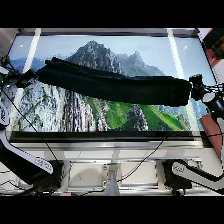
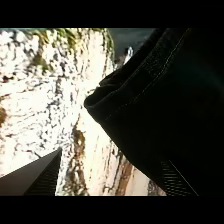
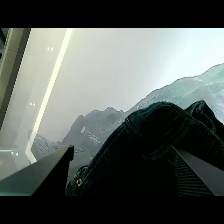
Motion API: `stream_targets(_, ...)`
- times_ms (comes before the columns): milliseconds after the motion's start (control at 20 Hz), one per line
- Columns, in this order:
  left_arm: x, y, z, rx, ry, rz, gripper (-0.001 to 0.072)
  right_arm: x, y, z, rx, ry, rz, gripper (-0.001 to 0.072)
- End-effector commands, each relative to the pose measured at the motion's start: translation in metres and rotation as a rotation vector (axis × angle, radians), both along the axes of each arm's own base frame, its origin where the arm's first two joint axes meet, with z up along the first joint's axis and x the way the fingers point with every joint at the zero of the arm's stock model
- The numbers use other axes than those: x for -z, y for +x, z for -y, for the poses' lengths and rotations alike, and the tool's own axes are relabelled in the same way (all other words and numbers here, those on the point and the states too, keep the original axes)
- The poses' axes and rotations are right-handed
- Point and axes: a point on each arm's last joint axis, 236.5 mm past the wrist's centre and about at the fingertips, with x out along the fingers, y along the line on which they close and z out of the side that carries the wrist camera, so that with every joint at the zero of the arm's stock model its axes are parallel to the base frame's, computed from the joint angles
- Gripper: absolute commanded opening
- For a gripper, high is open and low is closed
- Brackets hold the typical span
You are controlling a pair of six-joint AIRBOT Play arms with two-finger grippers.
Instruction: Fold the clothes and pants, and hang the long-sleeved shirts on hangers.
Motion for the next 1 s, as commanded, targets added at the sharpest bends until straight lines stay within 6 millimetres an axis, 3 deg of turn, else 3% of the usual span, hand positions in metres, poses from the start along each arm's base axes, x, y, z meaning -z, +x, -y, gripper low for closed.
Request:
stream_targets(0,0.018,0.007,0.023,-0.016,-0.131,0.000,0.0712,0.000,0.000,0.000,-0.003,-0.004,0.000,0.0668)
stream_targets(250,0.036,0.051,0.058,-0.071,-0.183,0.107,0.0708,-0.001,0.001,0.000,-0.002,-0.007,0.004,0.0667)
stream_targets(400,0.033,0.080,0.073,-0.113,-0.151,0.205,0.0703,-0.002,0.001,0.001,0.000,-0.009,0.007,0.0667)
stream_targets(500,0.026,0.096,0.083,-0.125,-0.110,0.270,0.0662,-0.002,0.001,0.001,0.000,-0.009,0.008,0.0667)
stream_targets(550,0.021,0.103,0.086,-0.123,-0.080,0.305,0.0582,-0.002,0.001,0.001,0.000,-0.009,0.008,0.0667)
stream_targets(700,0.005,0.120,0.084,-0.144,0.002,0.403,0.0140,-0.003,0.001,0.001,0.001,-0.010,0.009,0.0667)
stream_targets(750,0.002,0.122,0.083,-0.141,0.026,0.417,0.0040,-0.003,0.001,0.001,0.001,-0.010,0.009,0.0667)
stream_targets(900,-0.009,0.123,0.084,-0.107,0.070,0.434,0.0026,-0.003,0.001,0.001,-0.015,-0.033,0.003,0.0663)
stream_targets(950,-0.019,0.122,0.084,-0.052,0.125,0.440,0.0025,-0.005,0.001,0.000,-0.042,-0.070,-0.005,0.0622)
